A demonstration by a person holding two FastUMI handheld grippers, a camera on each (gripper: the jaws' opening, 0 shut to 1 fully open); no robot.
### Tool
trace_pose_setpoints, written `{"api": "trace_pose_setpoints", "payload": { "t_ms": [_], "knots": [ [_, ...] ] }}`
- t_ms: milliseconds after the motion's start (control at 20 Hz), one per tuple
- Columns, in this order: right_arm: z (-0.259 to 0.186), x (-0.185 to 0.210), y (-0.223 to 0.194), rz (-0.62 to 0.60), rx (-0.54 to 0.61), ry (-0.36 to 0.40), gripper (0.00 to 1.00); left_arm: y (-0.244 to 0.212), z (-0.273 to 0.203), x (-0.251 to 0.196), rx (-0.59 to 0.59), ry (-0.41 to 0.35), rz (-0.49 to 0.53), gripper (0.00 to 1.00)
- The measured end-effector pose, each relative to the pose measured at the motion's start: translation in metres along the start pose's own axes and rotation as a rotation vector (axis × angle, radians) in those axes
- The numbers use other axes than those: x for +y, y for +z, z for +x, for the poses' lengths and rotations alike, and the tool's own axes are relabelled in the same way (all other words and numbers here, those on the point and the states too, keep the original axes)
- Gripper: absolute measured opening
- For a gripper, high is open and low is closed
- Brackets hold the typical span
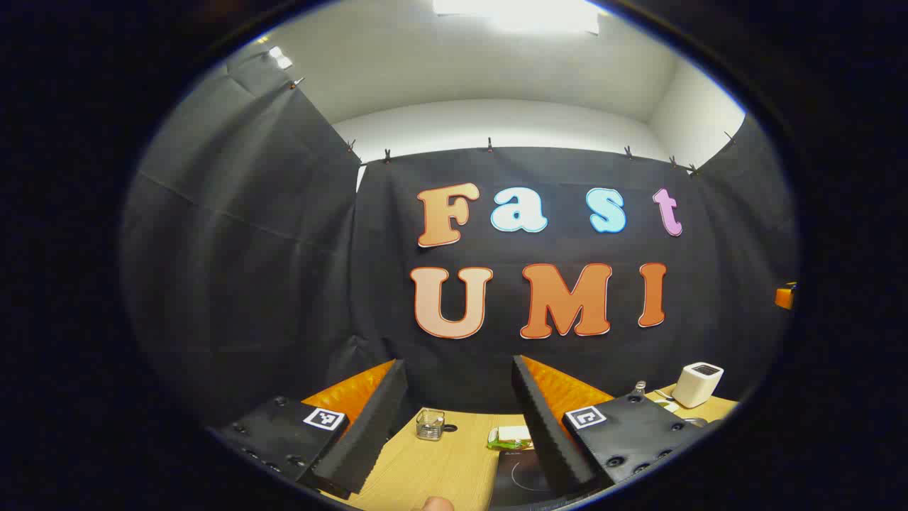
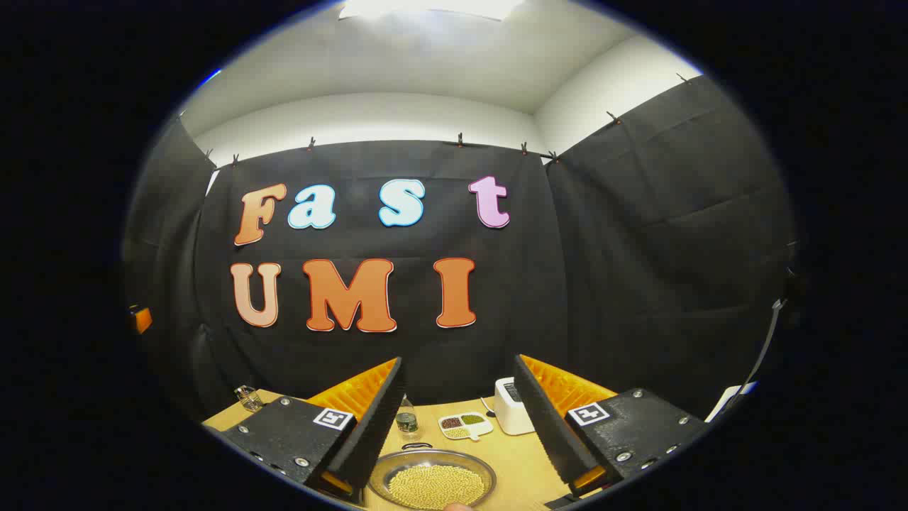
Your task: First push the handle of the pot to place it horizontally, then grasp the pot with both hands and set it on the induction cooktop.
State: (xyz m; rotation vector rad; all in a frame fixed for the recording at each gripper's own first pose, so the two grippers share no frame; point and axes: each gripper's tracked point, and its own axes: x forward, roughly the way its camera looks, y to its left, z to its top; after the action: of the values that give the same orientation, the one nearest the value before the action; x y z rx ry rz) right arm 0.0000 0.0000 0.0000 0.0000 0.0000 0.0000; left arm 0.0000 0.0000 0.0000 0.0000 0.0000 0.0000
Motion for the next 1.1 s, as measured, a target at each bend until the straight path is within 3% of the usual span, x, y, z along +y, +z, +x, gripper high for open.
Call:
{"api": "trace_pose_setpoints", "payload": {
  "t_ms": [350, 850, 900, 1000, 1100],
  "knots": [
    [-0.010, 0.003, 0.002, 0.005, 0.025, 0.023, 0.95, 0.001, -0.004, -0.014, 0.023, -0.072, -0.036, 0.99],
    [-0.012, 0.004, -0.004, -0.041, 0.041, 0.038, 0.95, 0.011, -0.005, -0.019, 0.008, -0.105, -0.055, 0.96],
    [-0.011, 0.003, -0.005, -0.040, 0.042, 0.040, 1.00, 0.013, -0.006, -0.020, 0.004, -0.109, -0.057, 0.97],
    [-0.010, 0.004, -0.008, -0.035, 0.047, 0.047, 1.00, 0.016, -0.008, -0.024, -0.002, -0.120, -0.062, 0.97],
    [-0.008, 0.007, -0.012, -0.019, 0.062, 0.062, 0.93, 0.016, -0.011, -0.026, -0.003, -0.128, -0.064, 0.98]
  ]
}}
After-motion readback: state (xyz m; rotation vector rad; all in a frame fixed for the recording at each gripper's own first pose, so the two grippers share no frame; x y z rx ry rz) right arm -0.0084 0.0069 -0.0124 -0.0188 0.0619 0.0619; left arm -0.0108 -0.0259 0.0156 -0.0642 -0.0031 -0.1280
